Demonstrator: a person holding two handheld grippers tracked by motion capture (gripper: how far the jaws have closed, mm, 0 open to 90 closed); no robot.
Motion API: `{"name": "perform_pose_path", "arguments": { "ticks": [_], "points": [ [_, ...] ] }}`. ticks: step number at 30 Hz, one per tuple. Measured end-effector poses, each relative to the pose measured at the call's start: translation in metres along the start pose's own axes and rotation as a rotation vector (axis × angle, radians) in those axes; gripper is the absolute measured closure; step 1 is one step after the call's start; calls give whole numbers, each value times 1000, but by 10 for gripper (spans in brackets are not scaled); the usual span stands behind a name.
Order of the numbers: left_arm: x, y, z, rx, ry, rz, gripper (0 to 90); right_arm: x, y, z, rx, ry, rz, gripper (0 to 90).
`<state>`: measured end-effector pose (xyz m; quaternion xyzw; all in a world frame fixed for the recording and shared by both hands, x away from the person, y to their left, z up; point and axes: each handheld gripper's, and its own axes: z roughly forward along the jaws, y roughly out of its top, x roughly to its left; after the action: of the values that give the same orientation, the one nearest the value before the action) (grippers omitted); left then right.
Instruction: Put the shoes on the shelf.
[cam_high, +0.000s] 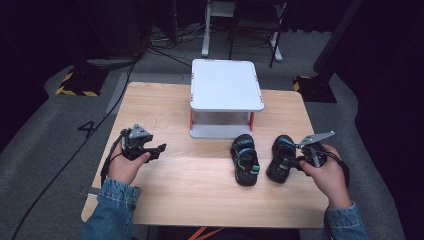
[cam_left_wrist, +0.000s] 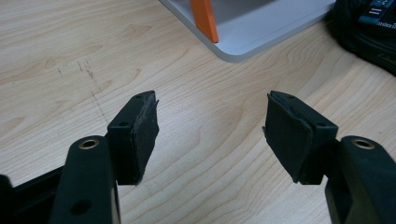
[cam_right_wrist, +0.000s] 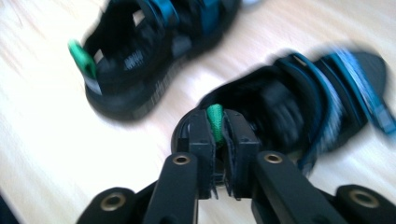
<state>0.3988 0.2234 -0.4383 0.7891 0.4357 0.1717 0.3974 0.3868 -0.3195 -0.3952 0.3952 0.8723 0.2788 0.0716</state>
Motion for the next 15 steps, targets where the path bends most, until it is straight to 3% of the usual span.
{"name": "perform_pose_path", "arguments": {
  "ticks": [5,9,11,13,14,15],
  "points": [
    [1,-2,0,2,6,-10,356,-14,-13,-14,9,-11,53,845],
    [-1,-2,1,7,4,-5,356,-13,-12,-10,10,4,43,792],
    [0,-3,1,8,3,-6,356,-11,-9,-10,-27,-16,21,691],
    [0,-3,1,9,8,-4,356,-9,-7,-11,-50,-19,38,659],
    [1,-3,1,9,9,-3,356,-4,-3,-8,-127,15,69,599],
    [0,-3,1,10,8,-4,356,-3,-2,-6,-141,26,85,590]
  ]
}}
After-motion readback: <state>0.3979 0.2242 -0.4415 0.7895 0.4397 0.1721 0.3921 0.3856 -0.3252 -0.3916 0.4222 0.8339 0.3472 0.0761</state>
